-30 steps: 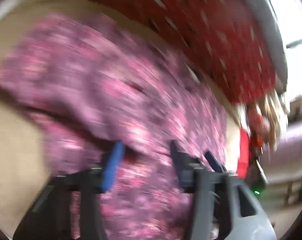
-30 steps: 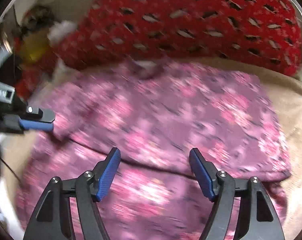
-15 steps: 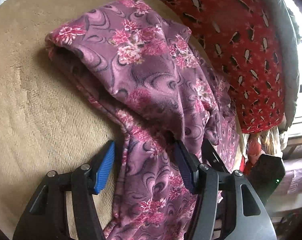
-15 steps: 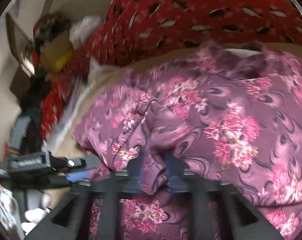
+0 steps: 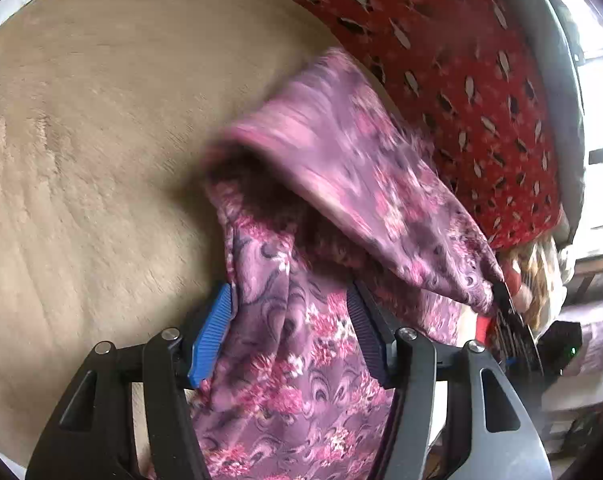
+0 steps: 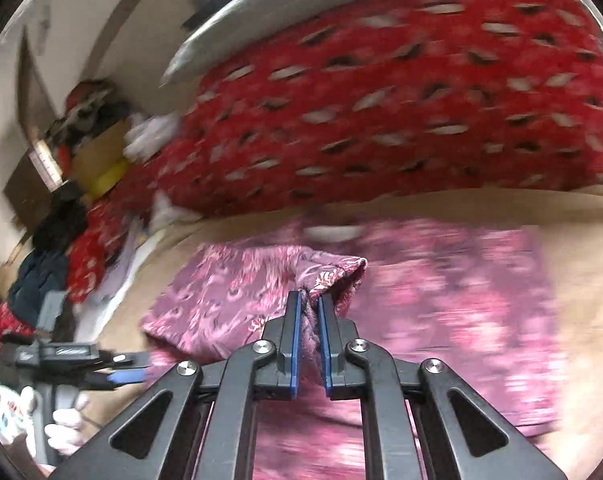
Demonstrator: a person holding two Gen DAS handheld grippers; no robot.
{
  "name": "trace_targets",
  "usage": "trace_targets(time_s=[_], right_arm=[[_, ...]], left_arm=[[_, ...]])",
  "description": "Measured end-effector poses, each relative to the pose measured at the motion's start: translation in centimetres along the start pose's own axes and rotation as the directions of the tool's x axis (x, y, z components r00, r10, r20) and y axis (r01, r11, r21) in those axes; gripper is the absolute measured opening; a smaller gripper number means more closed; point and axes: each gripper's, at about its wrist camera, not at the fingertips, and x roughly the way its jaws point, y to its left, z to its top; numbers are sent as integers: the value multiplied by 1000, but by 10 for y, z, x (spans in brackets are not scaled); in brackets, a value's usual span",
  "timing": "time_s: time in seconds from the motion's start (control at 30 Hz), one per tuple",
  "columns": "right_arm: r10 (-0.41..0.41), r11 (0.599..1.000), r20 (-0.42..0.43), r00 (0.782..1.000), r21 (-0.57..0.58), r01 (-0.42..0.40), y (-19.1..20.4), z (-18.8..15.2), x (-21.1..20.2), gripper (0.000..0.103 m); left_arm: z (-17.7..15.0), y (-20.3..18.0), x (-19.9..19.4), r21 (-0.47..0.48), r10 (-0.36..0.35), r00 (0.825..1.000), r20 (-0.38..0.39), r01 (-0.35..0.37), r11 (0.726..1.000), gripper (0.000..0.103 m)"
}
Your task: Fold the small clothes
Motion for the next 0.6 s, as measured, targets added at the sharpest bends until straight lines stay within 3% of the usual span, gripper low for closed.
trace_targets(time_s=[0.23, 0.33, 0.47, 0.57, 0.6], right_arm=[[-151, 979, -17, 988, 138, 152, -90, -14, -13, 8], [-178, 966, -52, 983, 180, 184, -114, -25, -10, 8], [-140, 962, -44, 989, 230, 146, -128, -32, -13, 8], [-34, 922, 9, 999, 386, 28, -143, -40, -23, 17], [-1, 903, 28, 1000, 430, -11, -148, -44, -25, 28]], left_arm=[[-13, -16, 7, 7, 6, 1000, -30, -6, 1000, 58], [-22, -27, -2, 37, 26, 1000, 5, -26, 999, 58], [-23, -39, -16, 77, 46, 997, 66, -51, 996, 58], [-15, -39, -13, 78, 61, 996, 61, -66, 995, 59], [-12, -39, -8, 72, 71, 996, 54, -75, 995, 59]])
